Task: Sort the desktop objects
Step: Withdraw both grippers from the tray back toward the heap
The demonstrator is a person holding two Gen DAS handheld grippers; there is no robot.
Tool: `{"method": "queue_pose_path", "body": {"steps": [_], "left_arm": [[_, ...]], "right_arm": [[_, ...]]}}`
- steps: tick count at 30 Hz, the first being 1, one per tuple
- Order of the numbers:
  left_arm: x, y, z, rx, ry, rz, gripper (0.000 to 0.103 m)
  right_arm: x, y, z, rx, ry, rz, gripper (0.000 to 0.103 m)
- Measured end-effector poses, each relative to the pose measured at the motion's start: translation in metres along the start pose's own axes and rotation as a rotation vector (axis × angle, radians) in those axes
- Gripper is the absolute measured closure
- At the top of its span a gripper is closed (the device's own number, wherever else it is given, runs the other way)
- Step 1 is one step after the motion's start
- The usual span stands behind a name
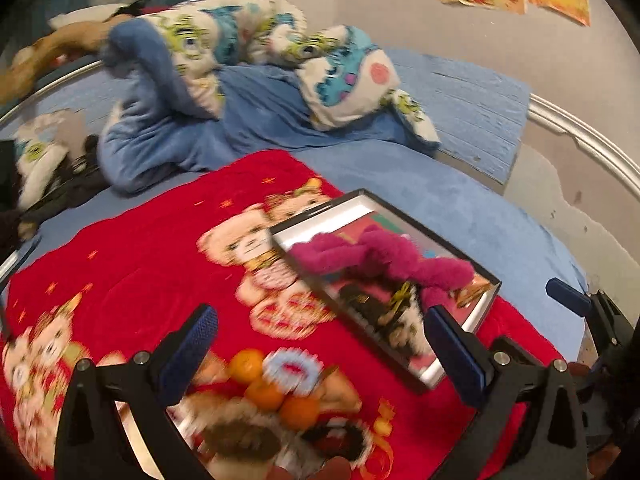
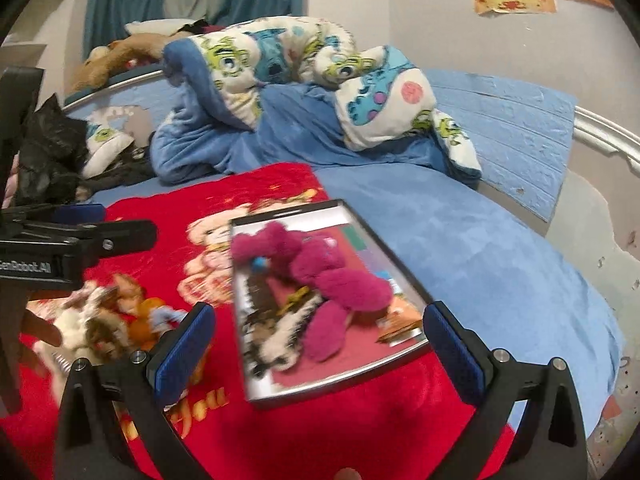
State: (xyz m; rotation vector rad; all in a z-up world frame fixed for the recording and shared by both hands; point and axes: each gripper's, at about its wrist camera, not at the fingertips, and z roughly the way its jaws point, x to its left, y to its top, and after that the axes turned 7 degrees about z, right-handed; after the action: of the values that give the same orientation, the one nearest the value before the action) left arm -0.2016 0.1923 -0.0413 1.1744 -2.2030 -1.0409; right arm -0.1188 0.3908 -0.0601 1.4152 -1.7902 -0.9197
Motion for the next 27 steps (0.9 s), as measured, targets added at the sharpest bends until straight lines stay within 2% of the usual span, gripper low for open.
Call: {"method": "queue_pose_path", "body": {"steps": [7, 14, 19, 27], "left_arm": [[0.049, -0.042, -0.08, -0.04, 0.154, -0.055, 0.0], [0.091, -0.079, -0.144, -0.066, 0.275, -0.191, 0.0], [0.103, -0.107, -0.167, -0.052, 0.33, -0.253, 0.0], [0.108, -0.145, -0.18, -0.015, 0.353, -0.313, 0.0]], "right_arm": [[0.034, -0.009, -0.021, -0.01, 0.093, -0.031, 0.0], [0.069, -0.009, -0.034, -0.025, 0.201, -0.078, 0.0], [0.092, -0.012, -0.049, -0.053, 0.288, -0.111, 0.0], [0.096, -0.02, -0.058, -0.037, 0.304, -0.103, 0.0]]}}
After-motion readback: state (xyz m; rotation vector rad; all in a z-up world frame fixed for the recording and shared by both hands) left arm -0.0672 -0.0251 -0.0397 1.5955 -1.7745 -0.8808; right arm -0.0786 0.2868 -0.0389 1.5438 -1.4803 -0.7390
